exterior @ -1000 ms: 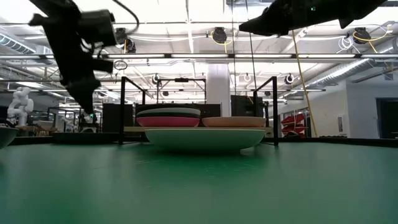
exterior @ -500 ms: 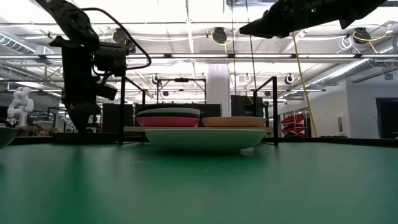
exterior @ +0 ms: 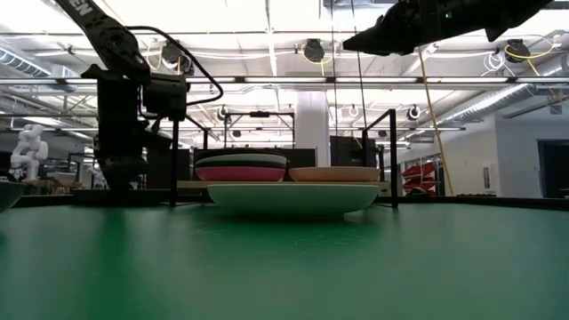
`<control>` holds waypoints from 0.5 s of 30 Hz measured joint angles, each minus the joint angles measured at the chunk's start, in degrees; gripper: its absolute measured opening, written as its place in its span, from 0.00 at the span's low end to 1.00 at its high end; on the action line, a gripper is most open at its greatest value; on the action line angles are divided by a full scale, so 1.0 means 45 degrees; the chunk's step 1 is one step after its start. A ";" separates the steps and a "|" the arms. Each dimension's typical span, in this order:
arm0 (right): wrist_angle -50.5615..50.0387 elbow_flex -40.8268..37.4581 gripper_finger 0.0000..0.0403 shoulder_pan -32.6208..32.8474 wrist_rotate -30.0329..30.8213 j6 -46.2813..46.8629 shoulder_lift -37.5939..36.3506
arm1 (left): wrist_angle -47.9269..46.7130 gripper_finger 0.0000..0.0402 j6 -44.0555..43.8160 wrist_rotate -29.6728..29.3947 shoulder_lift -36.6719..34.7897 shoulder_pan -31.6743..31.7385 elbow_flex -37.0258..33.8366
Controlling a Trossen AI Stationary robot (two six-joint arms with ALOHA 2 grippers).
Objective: Place and stack plates onto a shelf
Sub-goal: Stack the top black plate on top of the light pink plate on the shelf
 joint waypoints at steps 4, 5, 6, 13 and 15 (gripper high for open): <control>-0.0024 0.0000 0.19 0.0000 -0.0015 0.0004 0.0000 | -0.0090 0.29 -0.0114 -0.0038 0.0169 0.0015 0.0000; -0.0030 0.0000 0.19 0.0000 -0.0025 0.0004 0.0000 | -0.0141 0.29 -0.0117 -0.0053 0.0207 0.0015 0.0000; -0.0032 0.0000 0.19 0.0000 -0.0036 0.0008 0.0000 | -0.0245 0.29 -0.0126 -0.0059 0.0214 0.0015 0.0000; 0.0016 0.0000 0.19 0.0195 -0.0039 0.0814 0.0000 | -0.1200 0.07 -0.0758 0.0023 0.0209 -0.0008 0.0020; 0.0016 0.0001 0.19 0.0381 -0.0046 0.0820 0.0000 | -0.1604 0.03 -0.1161 -0.0020 0.0185 -0.0053 0.0075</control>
